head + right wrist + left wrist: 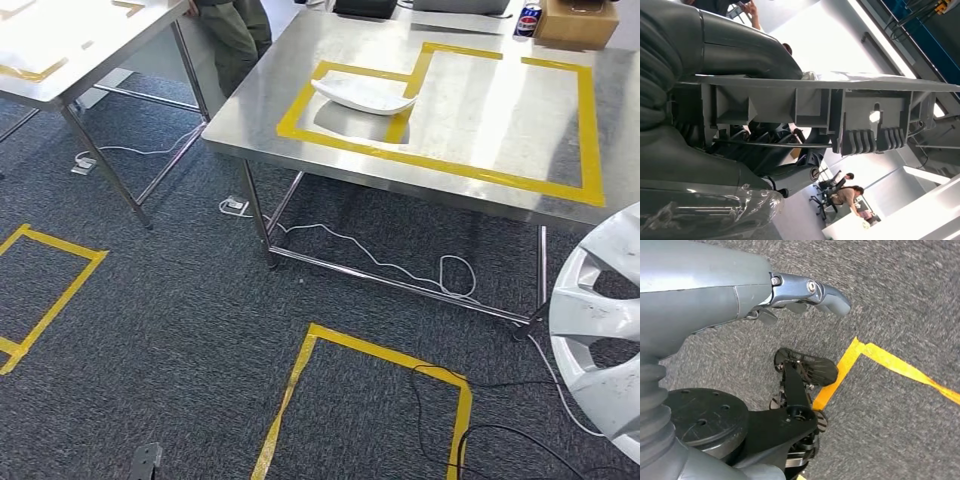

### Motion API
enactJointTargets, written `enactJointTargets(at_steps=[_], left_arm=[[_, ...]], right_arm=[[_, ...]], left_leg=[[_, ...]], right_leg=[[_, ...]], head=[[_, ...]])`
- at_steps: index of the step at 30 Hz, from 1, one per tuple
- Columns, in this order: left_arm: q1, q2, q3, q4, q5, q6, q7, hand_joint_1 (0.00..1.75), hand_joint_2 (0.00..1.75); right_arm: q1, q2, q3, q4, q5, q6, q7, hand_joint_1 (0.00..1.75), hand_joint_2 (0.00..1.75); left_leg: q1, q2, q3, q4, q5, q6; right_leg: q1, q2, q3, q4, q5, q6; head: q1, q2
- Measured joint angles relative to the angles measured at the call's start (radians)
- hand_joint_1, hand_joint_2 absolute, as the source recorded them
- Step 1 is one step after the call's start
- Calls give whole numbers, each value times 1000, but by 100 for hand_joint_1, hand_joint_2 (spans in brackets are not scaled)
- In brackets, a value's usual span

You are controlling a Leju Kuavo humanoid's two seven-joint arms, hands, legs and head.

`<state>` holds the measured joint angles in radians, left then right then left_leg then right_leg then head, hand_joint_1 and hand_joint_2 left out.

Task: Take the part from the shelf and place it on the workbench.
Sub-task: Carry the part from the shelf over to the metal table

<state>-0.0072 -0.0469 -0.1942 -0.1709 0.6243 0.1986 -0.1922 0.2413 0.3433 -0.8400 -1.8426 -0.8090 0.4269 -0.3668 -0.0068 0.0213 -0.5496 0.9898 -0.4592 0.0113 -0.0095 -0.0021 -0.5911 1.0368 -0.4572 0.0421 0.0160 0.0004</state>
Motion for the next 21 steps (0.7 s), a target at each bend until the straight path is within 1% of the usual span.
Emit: enactJointTargets(at_steps=[2,3,4,7,8,11,12,13,14,15,16,17,18,19,20,21], left_arm=[[0,0,0,0,2,-4,2,0,175],[0,0,0,0,4,-6,4,0,175],[0,0,0,0,4,-7,5,0,175],[0,0,0,0,5,-12,8,0,175],[0,0,0,0,7,-17,9,0,175],[-1,-2,0,0,13,-27,12,0,175],[-1,-3,0,0,12,-28,15,0,175],[-1,-4,0,0,10,-28,17,0,175],[0,-4,-1,0,8,-28,19,0,175],[1,-4,-2,0,5,-28,20,0,175],[2,-4,-3,0,3,-28,21,0,175],[3,-4,-4,0,1,-29,21,0,175],[4,-5,-5,0,0,-29,21,0,175],[6,-6,-6,0,-1,-30,21,0,175],[8,-6,-6,0,-2,-31,22,0,175],[9,-3,-6,0,-2,-31,22,0,175]], right_arm=[[0,0,-1,0,-1,-2,1,175,175],[0,0,-1,0,-1,-3,2,175,175],[0,0,-1,0,-1,-4,2,175,175],[-1,0,-2,0,0,-4,4,175,175],[-2,0,-2,0,3,-4,6,175,175],[-4,0,-4,0,13,-7,11,175,175],[-4,0,-4,0,17,-9,12,175,175],[-5,0,-4,-1,21,-10,12,175,175],[-5,0,-4,-1,25,-12,12,175,175],[-4,0,-4,-1,30,-13,11,175,175],[-2,0,-4,-1,33,-14,11,175,175],[0,0,-4,-1,36,-14,11,175,175],[2,0,-4,-1,38,-15,11,175,175],[4,0,-4,-1,39,-15,11,175,175],[5,0,-4,-1,39,-15,11,175,175],[4,0,-4,0,40,-15,11,175,175]], left_leg=[[1,0,0,-4,3,-17],[2,0,0,-6,3,-23],[2,0,0,-6,4,-26],[2,0,0,-6,4,-28],[0,0,-1,-7,2,-22],[-3,-1,7,-31,-2,2],[0,-2,15,-40,-2,4],[3,-2,23,-45,-2,5],[5,-2,29,-48,-3,6],[6,-2,33,-48,-5,6],[8,-2,37,-48,-8,4],[11,-2,41,-47,-12,-1],[15,-2,47,-47,-17,-7],[21,-2,55,-46,-23,-15],[28,-2,65,-44,-32,-25],[33,-2,74,-39,-43,-36]], right_leg=[[1,-1,-1,0,1,-3],[1,-1,-2,0,1,-4],[1,-1,-2,0,1,-4],[1,-1,-2,0,2,-5],[-1,-1,-1,-2,6,-2],[-7,-2,0,5,26,15],[-6,-1,-9,20,21,17],[-6,0,-25,48,3,17],[-6,1,-54,96,-23,17],[-7,3,-89,158,-53,20],[-10,3,-124,218,-77,25],[-15,3,-150,256,-86,33],[-21,2,-158,260,-77,42],[-28,1,-145,225,-49,52],[-40,-1,-115,160,-10,66],[-48,-2,-88,97,16,81]], head=[[0,0],[0,0],[0,0],[0,0],[0,0],[1,0],[3,0],[5,0],[7,0],[9,0],[9,0],[9,0],[10,0],[10,0],[10,0],[13,0]])
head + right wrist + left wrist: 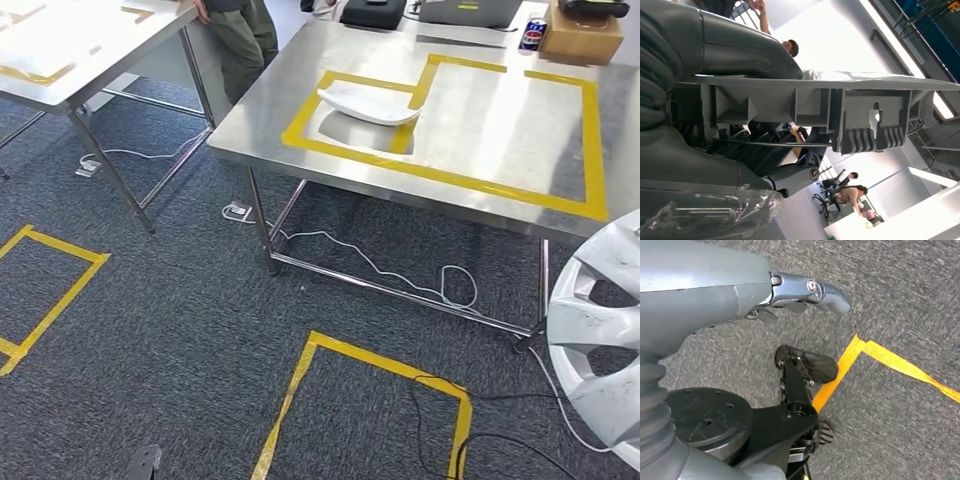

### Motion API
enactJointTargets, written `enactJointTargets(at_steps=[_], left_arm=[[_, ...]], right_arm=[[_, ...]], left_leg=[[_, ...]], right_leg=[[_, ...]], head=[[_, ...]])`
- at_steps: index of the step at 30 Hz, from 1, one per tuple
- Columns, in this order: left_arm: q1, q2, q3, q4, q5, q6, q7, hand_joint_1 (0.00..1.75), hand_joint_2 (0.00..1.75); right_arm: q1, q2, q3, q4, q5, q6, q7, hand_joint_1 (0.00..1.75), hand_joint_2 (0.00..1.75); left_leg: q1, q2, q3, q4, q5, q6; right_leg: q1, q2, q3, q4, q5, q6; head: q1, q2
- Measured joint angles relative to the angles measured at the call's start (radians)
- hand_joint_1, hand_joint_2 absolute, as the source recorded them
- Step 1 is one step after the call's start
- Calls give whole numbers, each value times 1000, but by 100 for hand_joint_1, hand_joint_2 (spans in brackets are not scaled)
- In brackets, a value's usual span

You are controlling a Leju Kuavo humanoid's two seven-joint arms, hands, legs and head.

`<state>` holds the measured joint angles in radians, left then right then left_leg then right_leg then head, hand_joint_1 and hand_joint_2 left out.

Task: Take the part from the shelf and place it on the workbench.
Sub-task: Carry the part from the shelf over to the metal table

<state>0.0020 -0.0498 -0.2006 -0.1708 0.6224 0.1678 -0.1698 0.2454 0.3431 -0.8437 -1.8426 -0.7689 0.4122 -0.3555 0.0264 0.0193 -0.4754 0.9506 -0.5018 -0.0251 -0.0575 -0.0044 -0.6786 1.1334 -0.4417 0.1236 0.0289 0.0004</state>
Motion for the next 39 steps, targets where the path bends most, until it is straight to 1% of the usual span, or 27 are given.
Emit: enactJointTargets(at_steps=[1,2,4,6,8,9,11,13,14,15,17,18,19,20,21,22,24,26,28,29,30,32,33,34,36,37,39], left_arm=[[1,2,0,0,0,0,1,0,175],[0,5,-2,0,-1,1,3,0,175],[-4,5,-5,1,-2,2,5,0,175],[-12,0,-8,1,-2,3,8,0,175],[-17,-5,-13,1,-3,3,12,0,175],[-16,-5,-15,1,-3,3,13,0,175],[-9,-3,-18,1,-5,4,17,0,175],[-1,0,-20,1,-7,4,19,0,175],[2,2,-21,2,-9,5,20,0,175],[5,4,-21,4,-10,5,20,0,175],[10,9,-22,8,-13,6,21,0,175],[11,9,-23,10,-13,6,22,0,175],[9,8,-23,11,-14,5,24,0,175],[5,6,-23,11,-15,4,26,0,175],[1,4,-24,11,-15,3,27,0,175],[-3,3,-24,11,-15,2,28,0,175],[-5,1,-24,11,-15,3,32,0,175],[-4,-1,-25,11,-14,6,38,0,175],[-5,-1,-26,12,-15,20,49,0,175],[-5,-2,-28,12,-16,29,56,0,175],[-5,-2,-31,12,-17,35,60,0,175],[-3,-1,-36,12,-17,36,56,0,175],[-4,-1,-38,12,-16,34,53,0,175],[-6,-1,-39,12,-15,33,52,0,175],[-13,-2,-41,12,-16,35,60,0,175],[-16,-1,-43,12,-17,38,64,0,175],[-21,-1,-45,12,-17,42,69,0,175]], right_arm=[[-1,0,0,1,1,1,0,175,175],[0,0,0,1,2,2,0,175,175],[1,1,-1,1,4,4,3,175,175],[4,1,-3,-3,6,5,5,175,175],[1,1,-4,-5,5,6,6,175,175],[-1,1,-4,-6,4,7,6,175,175],[-1,1,-4,-6,4,9,7,175,175],[-1,1,-4,-6,4,9,8,175,175],[-1,1,-4,-5,4,9,8,175,175],[-1,2,-4,-5,4,9,8,175,175],[-2,3,-3,-3,4,10,8,175,175],[-2,3,-3,-4,5,10,9,175,175],[-1,3,-3,-4,6,10,10,175,175],[-1,2,-2,-5,8,10,10,175,175],[-2,2,-2,-6,10,10,11,175,175],[-4,1,-2,-6,11,10,12,175,175],[-8,1,0,-5,12,11,13,175,175],[-8,0,0,-3,13,11,14,175,175],[-7,0,-2,-1,18,9,13,175,175],[-6,0,-4,-1,26,8,9,175,175],[-6,0,-5,0,36,6,4,175,175],[-4,0,-9,-1,64,0,-10,175,175],[-3,0,-11,-3,90,-10,-23,175,175],[-2,0,-12,-8,128,-24,-44,175,175],[1,-1,-14,-25,218,-61,-100,175,175],[1,-1,-15,-35,256,-76,-123,175,175],[4,-1,-16,-53,333,-108,-157,175,175]], left_leg=[[3,1,7,6,-12,-12],[4,1,12,11,-24,-22],[10,1,21,16,-37,-35],[17,-1,1,67,-9,-41],[15,-2,-87,197,21,-40],[12,-2,-143,263,11,-37],[2,-3,-235,331,-61,-29],[-12,-3,-284,308,-121,-18],[-20,-3,-294,266,-103,-11],[-28,-5,-295,206,-32,-1],[-43,-13,-290,77,147,18],[-46,-18,-283,33,200,22],[-47,-21,-273,9,206,22],[-45,-24,-254,1,191,21],[-42,-24,-233,-2,182,20],[-42,-24,-211,-3,173,23],[-46,-24,-160,-3,153,33],[-50,-23,-104,-3,110,42],[-52,-24,-43,-3,69,48],[-53,-26,-15,-3,50,50],[-53,-27,8,-3,30,51],[-55,-32,46,-2,-8,48],[-56,-33,62,-1,-21,45],[-56,-35,73,7,-27,40],[-57,-34,74,39,-26,30],[-56,-33,59,70,-34,24],[-51,-33,7,160,-87,12]], right_leg=[[-5,1,23,-48,8,0],[-7,4,38,-74,6,-7],[0,14,49,-72,-20,-46],[6,19,68,-72,-33,-70],[12,22,97,-81,-51,-88],[14,23,116,-87,-62,-94],[17,31,161,-103,-87,-99],[16,42,219,-123,-118,-99],[15,47,252,-136,-135,-98],[13,50,282,-150,-150,-96],[15,60,337,-182,-182,-89],[19,65,369,-198,-189,-84],[23,69,393,-207,-185,-80],[26,67,407,-203,-173,-75],[28,59,407,-171,-149,-71],[29,46,379,-115,-128,-69],[34,21,288,28,-139,-70],[45,14,188,107,-228,-73],[55,14,118,88,-311,-77],[59,14,93,51,-307,-80],[61,12,73,6,-253,-84],[66,4,60,-78,-83,-95],[68,2,65,-100,-17,-101],[70,4,73,-111,12,-107],[67,11,95,-115,19,-119],[64,13,102,-117,20,-124],[59,15,104,-121,20,-128]], head=[[2,0],[1,0],[-4,0],[-14,0],[-20,0],[-21,0],[-23,0],[-23,0],[-23,0],[-25,0],[-32,0],[-36,0],[-38,0],[-37,0],[-35,0],[-33,1],[-32,1],[-32,1],[-31,1],[-31,0],[-31,0],[-31,1],[-33,1],[-34,1],[-36,1],[-37,1],[-39,1]])
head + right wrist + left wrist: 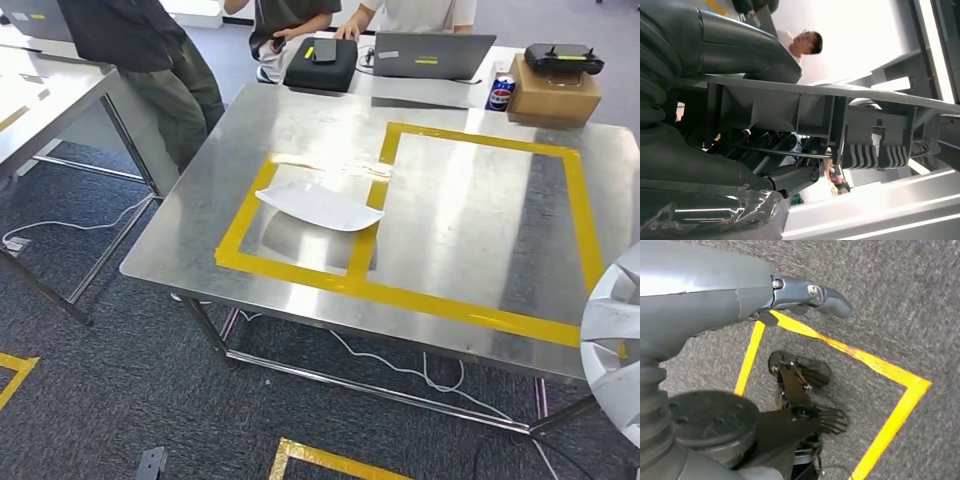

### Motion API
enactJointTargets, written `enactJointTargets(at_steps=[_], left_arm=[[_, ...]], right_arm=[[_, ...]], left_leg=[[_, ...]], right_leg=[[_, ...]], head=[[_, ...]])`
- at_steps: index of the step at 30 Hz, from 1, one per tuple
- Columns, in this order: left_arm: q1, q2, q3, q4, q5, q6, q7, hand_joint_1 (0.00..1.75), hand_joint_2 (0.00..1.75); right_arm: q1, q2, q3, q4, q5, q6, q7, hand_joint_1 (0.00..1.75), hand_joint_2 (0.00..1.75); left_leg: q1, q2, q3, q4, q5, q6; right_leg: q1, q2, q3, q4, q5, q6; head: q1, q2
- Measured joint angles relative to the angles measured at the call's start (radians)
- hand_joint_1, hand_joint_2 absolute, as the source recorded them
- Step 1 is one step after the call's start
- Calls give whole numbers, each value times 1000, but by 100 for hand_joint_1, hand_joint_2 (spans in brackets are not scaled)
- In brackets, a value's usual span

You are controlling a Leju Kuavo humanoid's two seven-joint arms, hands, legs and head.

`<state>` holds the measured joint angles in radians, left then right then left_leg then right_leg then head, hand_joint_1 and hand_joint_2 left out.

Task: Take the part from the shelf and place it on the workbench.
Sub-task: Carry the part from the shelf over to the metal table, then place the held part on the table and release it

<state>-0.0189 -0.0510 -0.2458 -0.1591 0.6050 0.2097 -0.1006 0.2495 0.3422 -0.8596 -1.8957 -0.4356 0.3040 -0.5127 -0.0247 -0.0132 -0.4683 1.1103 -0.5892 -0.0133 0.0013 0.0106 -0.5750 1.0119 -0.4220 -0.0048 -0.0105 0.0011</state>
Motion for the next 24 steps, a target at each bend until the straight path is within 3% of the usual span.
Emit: enactJointTargets(at_steps=[2,3,4,5,7,8,10,12,14,16,17,19,21,22,24], left_arm=[[-1,0,-2,0,3,1,0,0,175],[1,2,-3,0,3,1,0,0,175],[3,4,-3,0,4,1,0,0,175],[5,6,-3,0,4,0,0,0,175],[7,9,-5,0,3,-4,0,0,175],[7,10,-6,0,3,-8,0,0,175],[8,10,-10,0,1,-14,0,0,175],[9,8,-15,0,0,-20,1,0,175],[6,8,-21,0,-3,-26,2,0,175],[3,8,-27,0,-4,-28,4,0,175],[3,8,-29,0,-4,-28,5,0,175],[3,7,-32,0,-4,-27,6,0,175],[0,8,-35,0,-3,-27,6,0,175],[-1,8,-36,0,-2,-27,6,0,175],[0,9,-36,0,-1,-27,6,0,175]], right_arm=[[6,0,0,-17,134,-51,-39,175,175],[10,0,0,-24,223,-90,-62,175,175],[14,0,1,-32,319,-140,-86,175,175],[17,0,2,-38,408,-196,-108,175,175],[16,0,1,-46,527,-305,-139,175,175],[12,0,-3,-48,551,-350,-146,175,175],[1,0,-17,-51,544,-410,-150,175,175],[-19,-2,-51,-47,455,-442,-152,175,175],[-58,-4,-109,-38,309,-482,-164,175,175],[-96,-5,-171,-37,207,-520,-178,175,175],[-105,-6,-192,-40,185,-532,-182,175,175],[-109,-6,-213,-56,173,-547,-183,175,175],[-114,-7,-225,-92,186,-556,-182,175,175],[-117,-7,-234,-116,200,-558,-180,175,175],[-130,-8,-254,-166,231,-562,-180,175,175]], left_leg=[[11,0,-70,98,-63,-14],[17,0,-96,122,-71,-19],[22,0,-110,119,-55,-24],[26,0,-111,86,-16,-28],[35,0,-91,-22,82,-38],[37,0,-82,-74,107,-39],[36,2,-79,-118,120,-28],[34,4,-79,-128,128,-12],[35,1,-77,-138,134,-8],[36,-1,-74,-141,133,-5],[35,-2,-70,-141,131,-1],[32,-1,-64,-141,126,5],[29,0,-61,-141,123,9],[27,0,-60,-141,122,11],[22,1,-59,-141,119,13]], right_leg=[[-3,6,-6,-1,-3,1],[-5,9,-7,0,-5,4],[-8,10,-7,0,-8,8],[-12,11,-5,1,-11,13],[-18,10,1,2,-18,25],[-19,9,0,4,-20,32],[-17,8,-6,5,-20,45],[-16,8,-5,-7,-16,56],[-14,4,0,-22,-11,44],[-12,1,4,-28,-11,19],[-12,1,9,-30,-12,14],[-13,1,20,-33,-12,12],[-15,1,24,-36,-13,19],[-18,1,25,-37,-14,29],[-24,1,26,-39,-15,59]], head=[[-1,0],[-2,0],[-1,0],[-1,0],[-2,0],[-3,0],[-3,0],[0,0],[4,0],[5,0],[4,0],[4,0],[4,0],[4,0],[3,0]])
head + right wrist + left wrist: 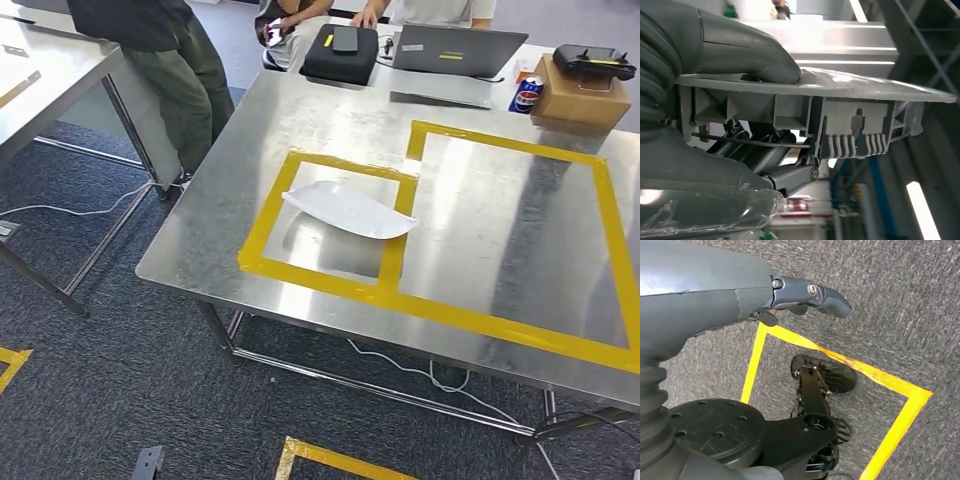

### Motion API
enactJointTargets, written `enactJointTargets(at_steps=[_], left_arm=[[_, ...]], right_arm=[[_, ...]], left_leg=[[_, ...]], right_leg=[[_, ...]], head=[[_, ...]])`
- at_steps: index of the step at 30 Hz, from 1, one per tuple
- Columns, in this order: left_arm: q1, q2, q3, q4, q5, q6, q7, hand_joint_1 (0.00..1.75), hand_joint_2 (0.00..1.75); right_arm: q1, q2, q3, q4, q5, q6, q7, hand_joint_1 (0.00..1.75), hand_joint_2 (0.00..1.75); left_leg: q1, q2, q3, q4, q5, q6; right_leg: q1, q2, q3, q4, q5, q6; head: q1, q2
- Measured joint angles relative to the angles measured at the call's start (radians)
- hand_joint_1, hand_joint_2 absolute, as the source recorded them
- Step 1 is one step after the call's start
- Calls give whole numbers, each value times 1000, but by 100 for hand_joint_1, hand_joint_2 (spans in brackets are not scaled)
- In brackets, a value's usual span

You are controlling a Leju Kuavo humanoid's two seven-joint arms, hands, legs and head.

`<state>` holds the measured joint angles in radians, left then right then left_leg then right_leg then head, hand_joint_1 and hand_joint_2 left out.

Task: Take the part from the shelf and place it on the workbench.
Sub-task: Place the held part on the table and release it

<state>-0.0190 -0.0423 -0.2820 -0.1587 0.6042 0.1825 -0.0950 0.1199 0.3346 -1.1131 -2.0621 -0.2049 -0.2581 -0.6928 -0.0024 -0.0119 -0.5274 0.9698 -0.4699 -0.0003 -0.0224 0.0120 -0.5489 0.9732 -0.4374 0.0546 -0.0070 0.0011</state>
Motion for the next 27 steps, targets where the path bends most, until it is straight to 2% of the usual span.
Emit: enactJointTargets(at_steps=[1,2,5,7,9,11,15,22,24,27], left_arm=[[0,0,0,0,0,0,0,0,175],[0,0,0,0,-1,1,0,0,175],[-1,1,-11,0,-27,12,8,0,175],[-2,1,-28,0,-45,32,19,0,175],[-2,2,-37,0,-43,58,29,0,175],[-2,2,-40,0,-35,78,37,0,175],[-4,3,-41,0,-32,89,42,0,175],[-3,4,-43,0,-39,89,49,0,175],[-3,6,-54,0,-61,85,54,0,175],[-4,10,-83,0,-88,90,57,0,175]], right_arm=[[-7,0,-7,-22,9,-1,-2,175,175],[-13,0,-10,-40,16,-2,-4,175,175],[-30,-10,-22,-92,97,-52,-3,175,175],[-42,-41,-26,-126,201,-163,-2,175,175],[-43,-98,-8,-141,291,-315,-4,175,175],[-44,-155,15,-145,359,-408,-4,175,175],[-49,-217,29,-147,404,-432,-4,175,175],[-51,-253,42,-147,443,-434,-4,175,175],[-62,-267,40,-144,537,-434,-4,175,175],[-98,-326,25,-118,790,-434,-4,175,175]], left_leg=[[-1,1,1,0,-1,0],[-2,2,1,0,-1,1],[-1,2,3,-1,-1,1],[-1,2,3,-2,-1,0],[1,1,3,-2,-1,0],[2,2,4,-2,-1,-1],[3,2,5,-3,-1,-2],[3,2,5,-3,-1,-2],[3,2,5,-3,-1,-3],[3,2,6,-3,-1,-3]], right_leg=[[-2,1,0,-1,0,12],[-3,1,0,-1,-1,19],[-3,1,0,0,-2,21],[-2,0,-1,2,-3,19],[0,0,-1,3,-4,18],[1,1,-1,4,-4,17],[1,1,-1,5,-5,15],[1,1,-1,6,-6,14],[1,1,-1,7,-6,14],[1,1,-1,7,-6,14]], head=[[0,0],[-1,0],[-1,0],[-1,0],[0,0],[0,0],[0,0],[-1,0],[-1,0],[-1,0]])
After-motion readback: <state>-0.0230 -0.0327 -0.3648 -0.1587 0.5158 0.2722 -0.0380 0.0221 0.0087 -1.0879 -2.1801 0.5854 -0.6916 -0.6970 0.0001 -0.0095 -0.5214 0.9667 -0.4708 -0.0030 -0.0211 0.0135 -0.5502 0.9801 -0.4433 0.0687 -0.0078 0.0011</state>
